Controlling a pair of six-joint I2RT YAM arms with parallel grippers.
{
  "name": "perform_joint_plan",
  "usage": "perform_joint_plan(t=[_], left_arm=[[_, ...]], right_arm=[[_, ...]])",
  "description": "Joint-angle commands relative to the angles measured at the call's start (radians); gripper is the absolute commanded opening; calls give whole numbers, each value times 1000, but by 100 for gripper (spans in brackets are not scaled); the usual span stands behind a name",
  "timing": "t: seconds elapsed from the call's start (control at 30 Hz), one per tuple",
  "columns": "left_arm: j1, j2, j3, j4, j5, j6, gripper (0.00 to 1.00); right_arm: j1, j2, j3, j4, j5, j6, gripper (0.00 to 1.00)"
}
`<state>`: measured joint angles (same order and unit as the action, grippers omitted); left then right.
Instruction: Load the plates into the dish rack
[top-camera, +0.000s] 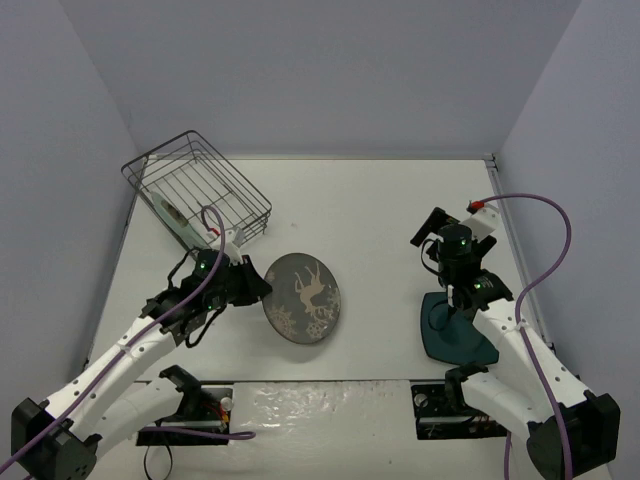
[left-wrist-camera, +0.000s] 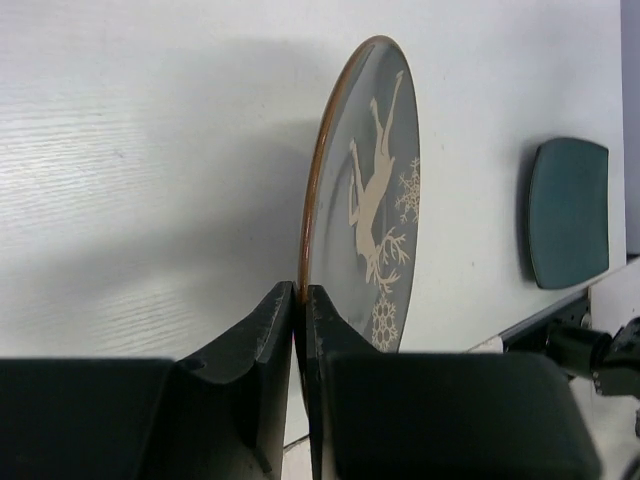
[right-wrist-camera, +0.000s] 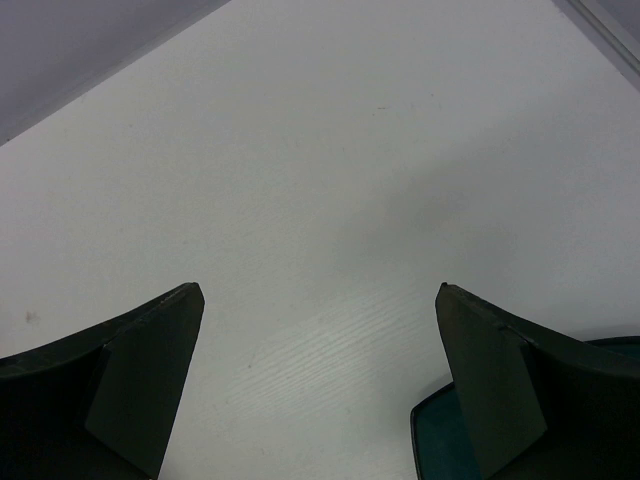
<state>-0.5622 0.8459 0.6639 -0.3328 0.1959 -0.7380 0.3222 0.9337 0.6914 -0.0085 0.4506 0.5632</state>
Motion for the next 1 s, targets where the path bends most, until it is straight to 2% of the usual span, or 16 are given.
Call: perform_joint_plan(t=[0.0,0.07,0.2,0.3,0.4,0.67,0.87,0.97], left_arm=[[-5,44,240,-28,-153,-36,0],[-8,86,352,-136,-252,-37,0],[-10,193,596,-247,-422,-26,0],[-10,281,758,-319,-495,-4,0],[-15,340,849,-330,-539,13,0],[-15,551,1209,-566,-1098,77,0],[-6,713,1423,-634,-1320,185,0],[16,819,1572,-775,-1377,186,0]], right_arm=[[3,-20,23,35,64,3,100],[2,-25,22,33,68,3,100],[2,-33,23,34,84,-1,100],[3,-40,22,30,96,-2,100],[2,-47,22,22,106,0,100],[2,-72,20,14,123,0,100],[2,-75,19,12,139,1,100],[2,-72,22,12,148,2,100]])
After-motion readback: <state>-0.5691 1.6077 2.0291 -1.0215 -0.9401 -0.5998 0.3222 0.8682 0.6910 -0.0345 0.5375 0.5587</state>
